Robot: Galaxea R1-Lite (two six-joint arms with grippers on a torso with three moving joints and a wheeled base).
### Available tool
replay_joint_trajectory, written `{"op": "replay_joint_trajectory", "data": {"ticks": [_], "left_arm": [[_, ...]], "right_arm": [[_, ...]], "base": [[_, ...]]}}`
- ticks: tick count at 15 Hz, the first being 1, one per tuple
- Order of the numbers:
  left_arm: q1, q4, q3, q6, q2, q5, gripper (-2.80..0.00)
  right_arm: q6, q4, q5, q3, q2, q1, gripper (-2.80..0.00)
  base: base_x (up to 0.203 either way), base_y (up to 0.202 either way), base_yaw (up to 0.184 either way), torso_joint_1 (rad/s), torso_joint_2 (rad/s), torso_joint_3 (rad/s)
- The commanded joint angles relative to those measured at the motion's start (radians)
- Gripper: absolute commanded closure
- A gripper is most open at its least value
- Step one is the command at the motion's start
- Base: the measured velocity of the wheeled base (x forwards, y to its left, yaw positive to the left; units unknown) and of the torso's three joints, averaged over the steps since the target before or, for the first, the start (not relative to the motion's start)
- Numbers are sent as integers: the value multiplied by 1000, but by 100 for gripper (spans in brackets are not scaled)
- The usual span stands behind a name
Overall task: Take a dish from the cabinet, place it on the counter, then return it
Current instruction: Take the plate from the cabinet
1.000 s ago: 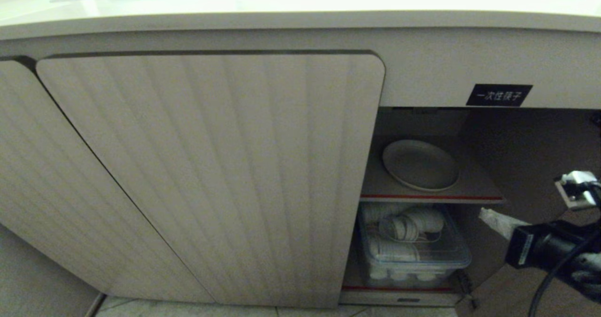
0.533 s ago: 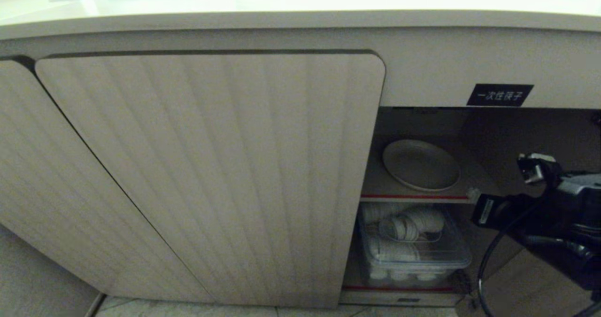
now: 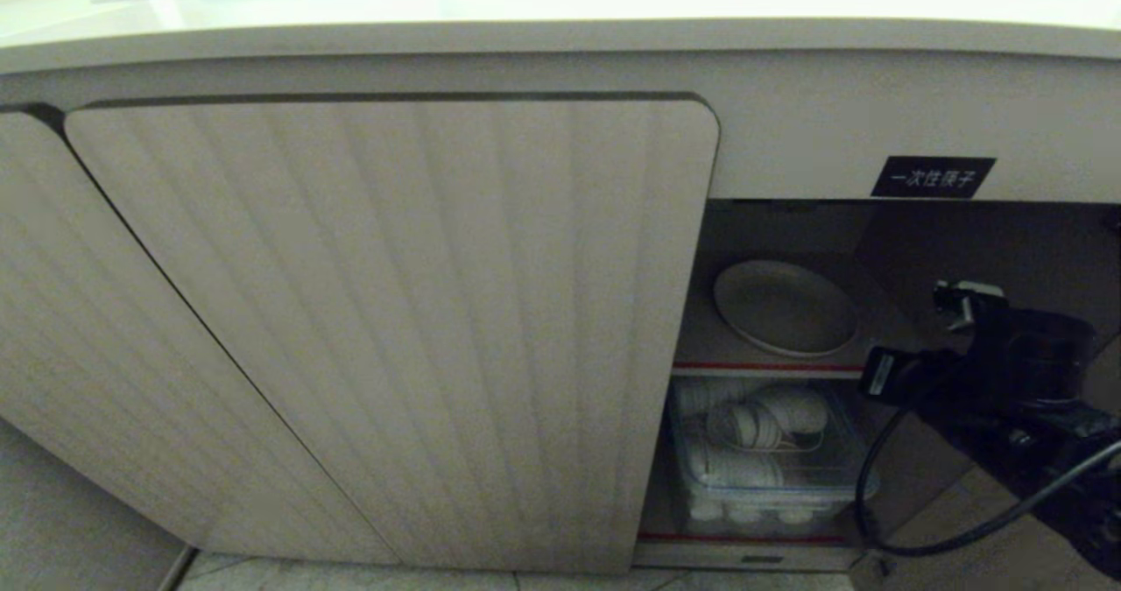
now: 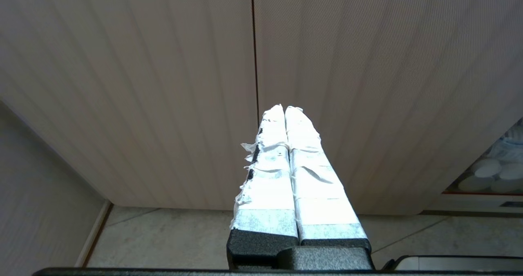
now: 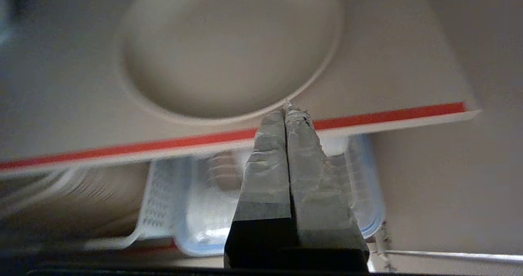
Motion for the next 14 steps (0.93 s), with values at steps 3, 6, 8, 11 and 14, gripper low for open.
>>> {"op": "replay_joint_trajectory", "data": {"ticks": [3, 6, 8, 11, 14], "left_arm": [[0, 0, 0, 0, 0, 0, 0], [0, 0, 0, 0, 0, 0, 0], [0, 0, 0, 0, 0, 0, 0], [0, 0, 0, 0, 0, 0, 0], [0, 0, 0, 0, 0, 0, 0]], "right_arm": [[-3, -9, -2, -72, 65, -26, 0], [-18, -11, 0, -120, 96, -27, 0], [-22, -9, 2, -152, 109, -27, 0], [-24, -8, 3, -169, 125, -26, 0], [-50, -13, 3, -186, 142, -26, 0]], "base": [[0, 0, 0, 0, 0, 0], [0, 0, 0, 0, 0, 0], [0, 0, 0, 0, 0, 0], [0, 0, 0, 0, 0, 0], [0, 0, 0, 0, 0, 0]]}}
